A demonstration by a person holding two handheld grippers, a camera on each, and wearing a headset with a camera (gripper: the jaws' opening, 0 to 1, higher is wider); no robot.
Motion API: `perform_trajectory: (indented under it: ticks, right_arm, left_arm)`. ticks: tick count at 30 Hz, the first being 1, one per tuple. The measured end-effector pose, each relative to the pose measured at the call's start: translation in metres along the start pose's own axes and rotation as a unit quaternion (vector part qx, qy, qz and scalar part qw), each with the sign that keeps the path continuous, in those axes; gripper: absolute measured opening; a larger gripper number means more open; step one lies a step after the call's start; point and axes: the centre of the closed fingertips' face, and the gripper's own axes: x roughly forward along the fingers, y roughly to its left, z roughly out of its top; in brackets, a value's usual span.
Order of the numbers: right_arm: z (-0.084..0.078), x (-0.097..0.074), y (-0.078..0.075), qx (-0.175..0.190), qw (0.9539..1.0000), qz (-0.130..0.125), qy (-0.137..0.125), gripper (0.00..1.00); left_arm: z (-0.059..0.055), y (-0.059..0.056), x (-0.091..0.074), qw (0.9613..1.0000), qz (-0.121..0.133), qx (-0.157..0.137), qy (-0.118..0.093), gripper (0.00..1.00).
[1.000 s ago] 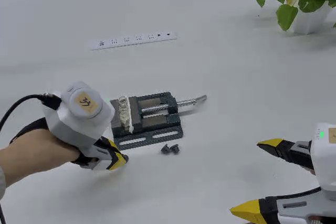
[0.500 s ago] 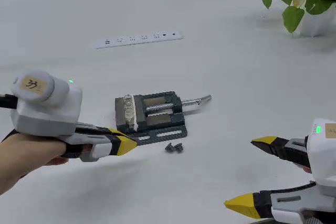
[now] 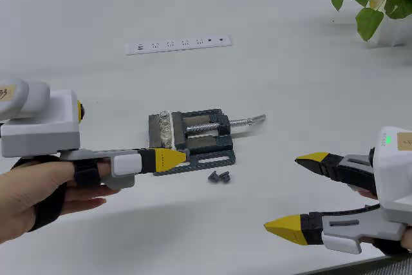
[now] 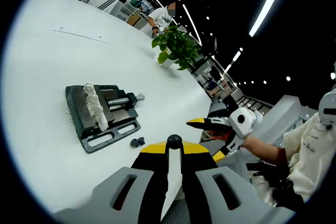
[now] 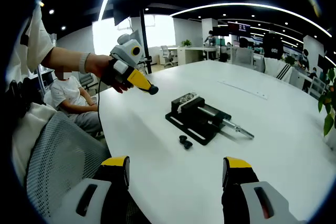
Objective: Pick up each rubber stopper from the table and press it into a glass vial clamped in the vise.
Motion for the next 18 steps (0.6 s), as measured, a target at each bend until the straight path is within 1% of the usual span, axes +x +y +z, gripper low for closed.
perform_trajectory:
  ticks: [1,3,5,9,11,13,14,16,18]
  right_arm:
    - [0.004,0.0,0.001,-0.003,1.0,0.002,-0.004,0.7]
    - [0.014,0.001,0.003,-0.009,0.9998,0.007,-0.016,0.69]
    - [0.027,0.0,0.007,-0.022,0.9992,0.013,-0.031,0.68]
    - [0.052,-0.001,0.014,-0.035,0.9974,0.026,-0.058,0.66]
    - [0.067,-0.002,0.018,-0.053,0.9953,0.03,-0.076,0.64]
    - [0.076,-0.003,0.022,-0.064,0.9937,0.034,-0.085,0.61]
    - [0.08,-0.004,0.024,-0.069,0.9931,0.036,-0.088,0.6]
    - [0.086,-0.005,0.028,-0.082,0.9914,0.04,-0.094,0.57]
    - [0.091,-0.005,0.033,-0.095,0.9897,0.045,-0.097,0.54]
  left_arm:
    - [0.0,-0.003,0.0,1.0,-0.008,-0.005,-0.003,0.05]
    - [0.001,-0.01,-0.001,0.9993,-0.026,-0.025,-0.011,0.05]
    - [0.004,-0.017,-0.002,0.9979,-0.046,-0.04,-0.022,0.05]
    - [0.001,-0.028,-0.002,0.9959,-0.074,-0.05,-0.016,0.05]
    - [-0.001,-0.038,-0.002,0.9928,-0.098,-0.068,-0.014,0.05]
    - [-0.002,-0.045,-0.002,0.9892,-0.118,-0.085,-0.017,0.05]
    - [-0.003,-0.047,-0.001,0.9878,-0.123,-0.094,-0.017,0.05]
    - [-0.003,-0.05,0.0,0.985,-0.134,-0.106,-0.025,0.05]
    - [-0.004,-0.054,0.0,0.9806,-0.148,-0.125,-0.029,0.05]
